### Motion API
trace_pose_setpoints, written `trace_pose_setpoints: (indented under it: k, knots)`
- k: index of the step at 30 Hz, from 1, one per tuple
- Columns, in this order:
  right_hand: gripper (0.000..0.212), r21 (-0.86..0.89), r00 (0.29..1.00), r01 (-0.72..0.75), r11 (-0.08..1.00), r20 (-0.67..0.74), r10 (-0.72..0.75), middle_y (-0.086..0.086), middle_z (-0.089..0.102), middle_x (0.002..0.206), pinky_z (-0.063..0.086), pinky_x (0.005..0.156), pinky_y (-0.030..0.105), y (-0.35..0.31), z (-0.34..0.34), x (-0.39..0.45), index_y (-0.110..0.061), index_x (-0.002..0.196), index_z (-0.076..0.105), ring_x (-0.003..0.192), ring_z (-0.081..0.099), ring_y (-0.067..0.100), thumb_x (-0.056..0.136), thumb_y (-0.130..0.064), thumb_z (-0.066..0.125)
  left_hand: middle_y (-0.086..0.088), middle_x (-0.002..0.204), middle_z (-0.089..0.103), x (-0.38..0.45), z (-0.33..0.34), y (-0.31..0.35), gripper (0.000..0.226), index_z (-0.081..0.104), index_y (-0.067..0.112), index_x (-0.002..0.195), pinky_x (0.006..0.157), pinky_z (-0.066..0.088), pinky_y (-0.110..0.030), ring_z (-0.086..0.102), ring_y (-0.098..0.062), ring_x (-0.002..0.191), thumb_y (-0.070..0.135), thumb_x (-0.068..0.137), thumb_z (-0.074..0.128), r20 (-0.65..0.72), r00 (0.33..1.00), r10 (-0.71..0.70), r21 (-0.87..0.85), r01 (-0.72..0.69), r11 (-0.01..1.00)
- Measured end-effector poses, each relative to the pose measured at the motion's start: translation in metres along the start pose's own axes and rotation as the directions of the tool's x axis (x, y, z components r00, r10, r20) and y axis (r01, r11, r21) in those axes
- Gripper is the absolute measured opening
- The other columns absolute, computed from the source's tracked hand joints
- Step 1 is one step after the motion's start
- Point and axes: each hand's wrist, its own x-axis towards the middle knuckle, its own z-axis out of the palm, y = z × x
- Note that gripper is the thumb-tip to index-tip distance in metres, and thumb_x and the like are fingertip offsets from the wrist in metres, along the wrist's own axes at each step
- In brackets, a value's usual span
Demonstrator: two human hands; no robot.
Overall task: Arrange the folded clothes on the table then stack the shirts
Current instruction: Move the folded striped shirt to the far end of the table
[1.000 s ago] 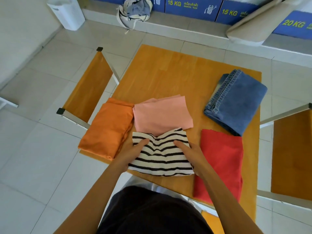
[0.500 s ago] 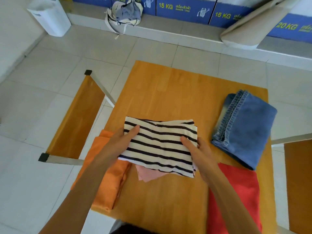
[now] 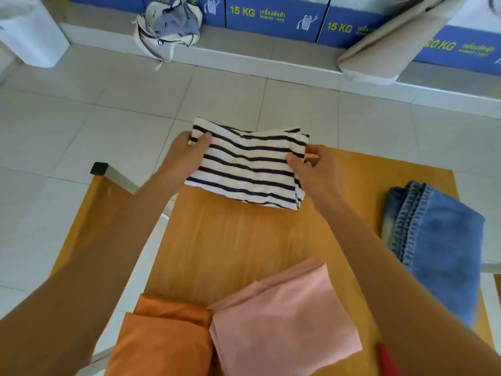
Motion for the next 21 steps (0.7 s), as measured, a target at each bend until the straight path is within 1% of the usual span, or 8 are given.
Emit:
trace_pose_setpoints:
  k: [2, 5, 7, 10, 14, 17, 19, 21]
  knots:
    - [0.05, -0.024, 1.0, 0.012, 1.0, -0.006, -0.012, -0.004, 0.066, 0.117, 0.058, 0.089, 0.037, 0.002, 0.014, 0.027, -0.024, 0.127, 0.055, 0.104, 0.066, 0.014, 0.083, -0.042, 0.07, -0.003, 0.132, 0.057, 0.031, 0.005, -0.005, 0.053, 0.042, 0.022, 0.14, 0.094, 0.052, -0.04, 0.059, -0.021, 0.113, 0.046, 0.093, 0.048, -0.071, 0.997, 0.038, 0.047, -0.035, 0.998]
    - [0.052, -0.182, 0.997, 0.046, 0.982, 0.069, -0.034, -0.002, 0.063, 0.124, 0.055, 0.094, 0.041, 0.029, 0.035, 0.047, -0.024, 0.133, 0.052, 0.111, 0.062, 0.017, 0.085, -0.039, 0.066, -0.006, 0.138, 0.052, 0.054, 0.019, -0.036, 0.052, 0.034, 0.026, 0.145, 0.1, 0.049, -0.043, 0.054, -0.026, 0.122, 0.039, 0.095, 0.045, 0.004, 0.993, 0.117, 0.248, -0.114, 0.962]
    - [0.055, -0.209, 0.997, 0.053, 0.976, 0.07, -0.039, -0.002, 0.062, 0.125, 0.055, 0.094, 0.042, 0.052, 0.044, 0.048, -0.03, 0.135, 0.051, 0.111, 0.062, 0.016, 0.084, -0.047, 0.063, -0.01, 0.135, 0.05, 0.063, 0.028, -0.062, 0.051, 0.031, 0.029, 0.145, 0.099, 0.049, -0.046, 0.052, -0.029, 0.122, 0.035, 0.096, 0.044, 0.023, 0.981, 0.193, 0.364, -0.188, 0.912]
    - [0.059, -0.199, 0.998, 0.041, 0.979, 0.05, -0.031, -0.004, 0.062, 0.124, 0.056, 0.093, 0.042, 0.067, 0.045, 0.053, -0.036, 0.134, 0.051, 0.108, 0.062, 0.013, 0.079, -0.057, 0.059, -0.009, 0.131, 0.051, 0.075, 0.031, -0.069, 0.051, 0.033, 0.036, 0.143, 0.096, 0.051, -0.045, 0.055, -0.027, 0.117, 0.034, 0.094, 0.046, -0.031, 0.983, 0.183, 0.325, -0.164, 0.931]
    - [0.056, -0.231, 0.997, 0.05, 0.972, 0.076, -0.033, -0.004, 0.064, 0.124, 0.054, 0.096, 0.044, 0.06, 0.041, 0.052, -0.032, 0.134, 0.053, 0.113, 0.061, 0.016, 0.082, -0.052, 0.058, -0.008, 0.129, 0.055, 0.07, 0.03, -0.057, 0.053, 0.035, 0.03, 0.142, 0.095, 0.052, -0.04, 0.058, -0.024, 0.114, 0.033, 0.092, 0.05, -0.044, 0.986, 0.158, 0.314, -0.136, 0.939]
    - [0.054, -0.264, 0.993, 0.029, 0.964, 0.117, 0.002, -0.001, 0.061, 0.131, 0.051, 0.1, 0.044, 0.048, 0.034, 0.039, -0.022, 0.139, 0.049, 0.12, 0.057, 0.02, 0.089, -0.038, 0.061, -0.008, 0.137, 0.052, 0.043, 0.025, -0.052, 0.067, 0.027, 0.02, 0.146, 0.098, 0.05, -0.04, 0.053, -0.024, 0.124, 0.035, 0.089, 0.058, -0.061, 0.993, 0.1, 0.285, -0.079, 0.955]
    - [0.058, -0.284, 0.989, 0.007, 0.959, 0.141, 0.035, 0.002, 0.058, 0.134, 0.05, 0.101, 0.045, 0.041, 0.022, 0.019, -0.019, 0.141, 0.044, 0.122, 0.055, 0.022, 0.089, -0.037, 0.061, -0.006, 0.142, 0.047, 0.008, 0.019, -0.053, 0.075, 0.022, 0.023, 0.149, 0.102, 0.047, -0.044, 0.049, -0.024, 0.128, 0.036, 0.086, 0.061, -0.053, 0.996, 0.07, 0.28, -0.052, 0.959]
    - [0.062, -0.316, 0.988, -0.023, 0.948, 0.137, 0.07, 0.005, 0.054, 0.137, 0.049, 0.099, 0.043, 0.042, 0.006, -0.009, -0.019, 0.144, 0.038, 0.124, 0.051, 0.024, 0.09, -0.04, 0.059, -0.002, 0.144, 0.046, -0.037, 0.014, -0.061, 0.07, 0.029, 0.028, 0.147, 0.101, 0.047, -0.044, 0.048, -0.021, 0.129, 0.035, 0.086, 0.061, -0.055, 0.996, 0.064, 0.258, -0.048, 0.965]
